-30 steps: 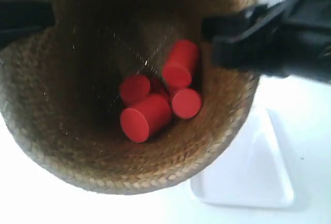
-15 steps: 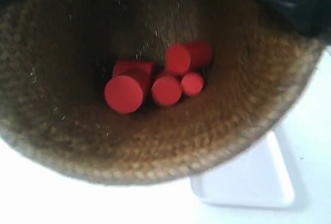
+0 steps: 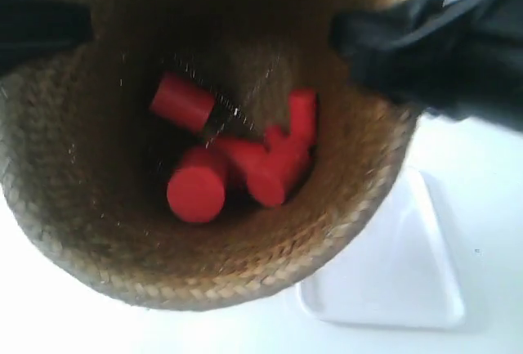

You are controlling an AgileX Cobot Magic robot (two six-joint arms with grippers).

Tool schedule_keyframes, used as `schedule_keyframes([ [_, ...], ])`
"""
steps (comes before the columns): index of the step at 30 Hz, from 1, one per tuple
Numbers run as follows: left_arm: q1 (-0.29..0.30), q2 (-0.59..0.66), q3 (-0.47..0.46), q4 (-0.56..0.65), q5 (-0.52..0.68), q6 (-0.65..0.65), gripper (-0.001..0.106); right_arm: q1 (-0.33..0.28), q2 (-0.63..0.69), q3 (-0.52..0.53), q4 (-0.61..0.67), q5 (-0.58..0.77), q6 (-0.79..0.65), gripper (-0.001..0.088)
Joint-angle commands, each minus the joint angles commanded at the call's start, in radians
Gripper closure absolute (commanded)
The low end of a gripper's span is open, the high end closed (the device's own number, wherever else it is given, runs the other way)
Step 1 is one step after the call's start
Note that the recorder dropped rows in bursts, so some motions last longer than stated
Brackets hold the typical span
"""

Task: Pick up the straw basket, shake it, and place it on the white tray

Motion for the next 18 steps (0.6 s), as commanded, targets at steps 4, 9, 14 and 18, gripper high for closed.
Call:
schedule_keyframes([
  [4, -0.004, -0.076, -0.024, 0.024, -0.065, 0.016, 0.105, 0.033, -0.102, -0.013, -0.048, -0.013, -0.090, 0.0868],
  [9, 0.004, 0.030, 0.099, -0.071, -0.193, 0.065, 0.105, -0.006, 0.065, 0.091, -0.045, -0.190, -0.046, 0.0868],
  [14, 0.001, -0.065, -0.049, -0.068, -0.038, 0.036, 0.105, 0.039, -0.104, -0.049, -0.008, -0.007, -0.055, 0.0868],
  [18, -0.003, -0.005, 0.053, -0.068, -0.140, 0.072, 0.105, 0.044, -0.043, 0.071, -0.074, -0.136, -0.069, 0.0868],
])
